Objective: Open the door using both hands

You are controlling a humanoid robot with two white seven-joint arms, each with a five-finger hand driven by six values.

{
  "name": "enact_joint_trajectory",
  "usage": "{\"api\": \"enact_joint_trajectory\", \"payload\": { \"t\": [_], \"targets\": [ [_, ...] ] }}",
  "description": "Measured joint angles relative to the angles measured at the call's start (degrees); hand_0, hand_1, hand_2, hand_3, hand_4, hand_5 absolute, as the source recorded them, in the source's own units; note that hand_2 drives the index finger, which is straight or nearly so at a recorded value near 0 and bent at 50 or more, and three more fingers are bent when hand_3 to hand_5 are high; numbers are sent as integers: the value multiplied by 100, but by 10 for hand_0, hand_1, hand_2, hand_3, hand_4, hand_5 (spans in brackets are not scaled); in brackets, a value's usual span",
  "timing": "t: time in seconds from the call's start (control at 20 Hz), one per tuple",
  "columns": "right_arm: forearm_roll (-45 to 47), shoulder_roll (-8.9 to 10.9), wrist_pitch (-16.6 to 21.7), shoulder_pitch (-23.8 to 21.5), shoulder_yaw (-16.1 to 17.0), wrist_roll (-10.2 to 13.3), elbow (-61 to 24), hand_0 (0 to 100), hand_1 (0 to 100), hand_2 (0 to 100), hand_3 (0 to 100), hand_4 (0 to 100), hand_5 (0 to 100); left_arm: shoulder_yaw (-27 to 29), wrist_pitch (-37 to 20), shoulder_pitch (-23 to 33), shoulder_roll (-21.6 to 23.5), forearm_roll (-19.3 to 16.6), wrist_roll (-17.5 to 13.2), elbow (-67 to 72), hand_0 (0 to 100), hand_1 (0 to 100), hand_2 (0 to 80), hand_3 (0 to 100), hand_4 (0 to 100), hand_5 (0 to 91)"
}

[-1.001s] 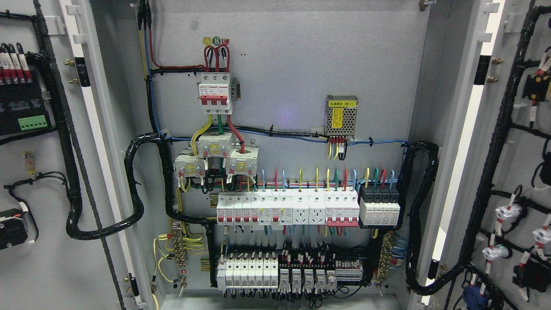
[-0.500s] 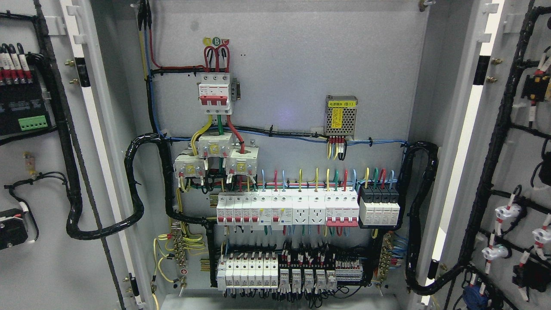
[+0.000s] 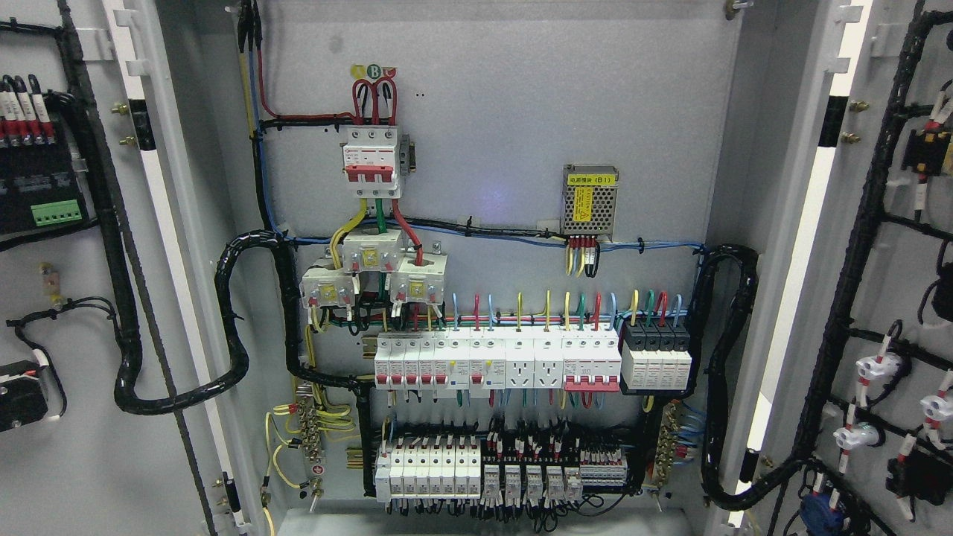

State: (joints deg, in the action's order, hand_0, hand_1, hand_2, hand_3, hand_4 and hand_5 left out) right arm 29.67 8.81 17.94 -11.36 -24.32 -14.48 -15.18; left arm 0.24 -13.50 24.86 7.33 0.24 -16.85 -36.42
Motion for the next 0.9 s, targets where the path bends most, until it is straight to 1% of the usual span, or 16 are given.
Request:
{"api": "enact_joint_trajectory", "payload": {
  "t": [0.1, 0.25, 0.45, 0.65, 0.75, 0.9],
  "targets": [
    [-56, -116, -378, 200, 53, 190, 298, 120, 389, 0, 0, 0, 0, -4, 10, -321, -73, -6, 4, 561, 120, 389, 0, 0, 0, 0],
    [-108, -304, -889, 435, 118, 365, 662, 120, 389, 0, 0, 0, 0, 21, 14, -756, -210, -15, 7, 1333, 120, 389, 0, 0, 0, 0],
    [-176, -475, -1395, 604, 176, 640, 1000, 120, 389, 0, 0, 0, 0, 90, 24, -1167, -370, -20, 15, 2145, 120, 389, 0, 0, 0, 0],
    [-359, -598, -1709, 692, 218, 888, 1233, 120, 389, 0, 0, 0, 0, 138, 42, -1436, -479, -22, 16, 2782, 120, 389, 0, 0, 0, 0],
    [-438, -646, -1808, 713, 232, 938, 1323, 120, 389, 0, 0, 0, 0, 155, 43, -1526, -523, -23, 15, 3061, 120, 389, 0, 0, 0, 0],
    [-628, -702, -1859, 727, 252, 974, 1423, 120, 389, 0, 0, 0, 0, 172, 46, -1614, -571, -23, 16, 3391, 120, 389, 0, 0, 0, 0]
  ]
}}
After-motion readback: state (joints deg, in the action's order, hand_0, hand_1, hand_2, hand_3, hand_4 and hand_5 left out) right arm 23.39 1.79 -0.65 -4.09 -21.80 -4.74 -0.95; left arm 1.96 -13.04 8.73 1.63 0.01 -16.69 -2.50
